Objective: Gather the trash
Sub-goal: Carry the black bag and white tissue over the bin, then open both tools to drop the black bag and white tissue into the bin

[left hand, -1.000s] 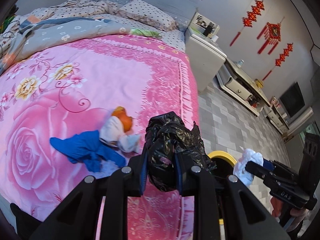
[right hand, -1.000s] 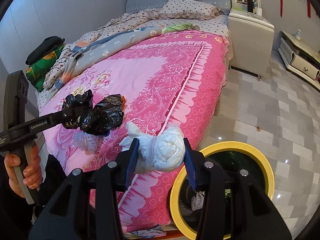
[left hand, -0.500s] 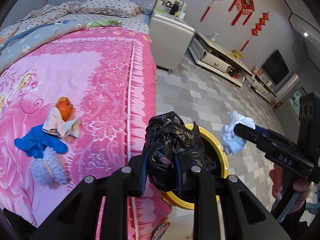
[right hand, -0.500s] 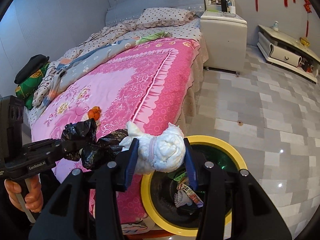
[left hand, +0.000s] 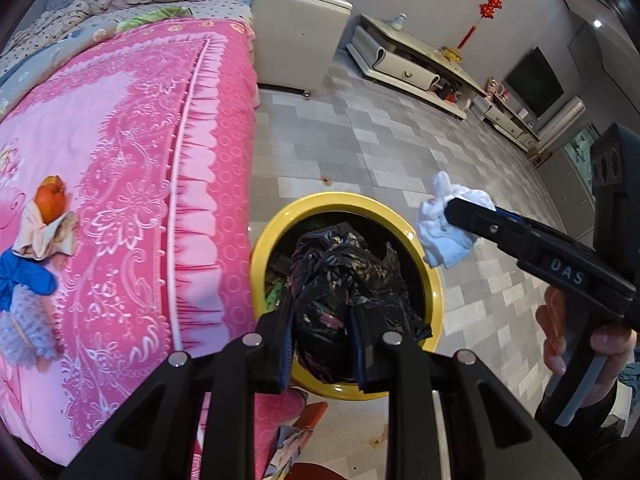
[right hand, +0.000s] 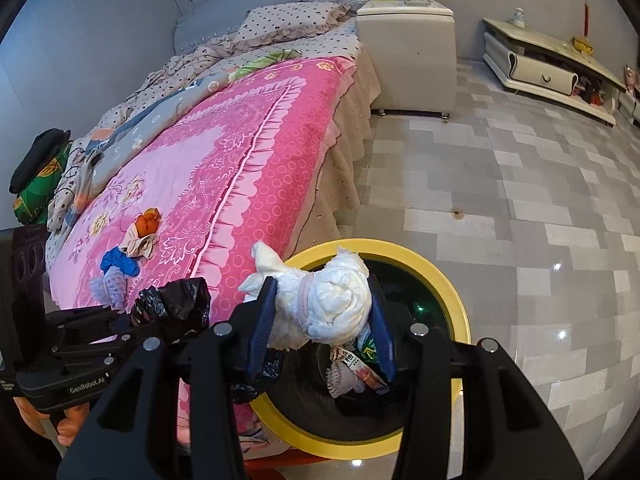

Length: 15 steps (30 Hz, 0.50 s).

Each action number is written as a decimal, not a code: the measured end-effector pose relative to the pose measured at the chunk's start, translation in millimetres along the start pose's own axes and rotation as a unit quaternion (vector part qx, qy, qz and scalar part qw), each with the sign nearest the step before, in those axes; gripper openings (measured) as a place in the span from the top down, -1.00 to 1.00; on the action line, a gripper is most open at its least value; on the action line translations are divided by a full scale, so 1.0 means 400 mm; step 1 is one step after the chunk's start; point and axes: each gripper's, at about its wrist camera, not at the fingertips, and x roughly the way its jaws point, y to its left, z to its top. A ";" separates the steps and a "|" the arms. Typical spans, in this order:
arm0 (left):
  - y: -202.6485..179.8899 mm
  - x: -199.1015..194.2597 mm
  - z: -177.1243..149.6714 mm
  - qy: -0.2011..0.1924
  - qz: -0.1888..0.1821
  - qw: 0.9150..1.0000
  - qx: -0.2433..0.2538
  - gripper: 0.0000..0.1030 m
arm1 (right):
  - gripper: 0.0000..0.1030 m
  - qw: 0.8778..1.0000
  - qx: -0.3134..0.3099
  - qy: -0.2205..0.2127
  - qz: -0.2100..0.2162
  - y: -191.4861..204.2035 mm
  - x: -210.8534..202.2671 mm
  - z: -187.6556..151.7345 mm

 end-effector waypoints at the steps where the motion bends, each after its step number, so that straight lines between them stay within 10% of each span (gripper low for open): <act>1: -0.003 0.005 -0.002 0.002 -0.001 1.000 0.002 0.59 | 0.17 1.000 0.007 0.002 -0.002 -0.013 0.005 0.000; 15: -0.032 0.012 -0.016 0.009 -0.015 1.000 0.024 0.24 | 0.01 0.999 0.036 0.010 -0.010 -0.056 0.026 0.008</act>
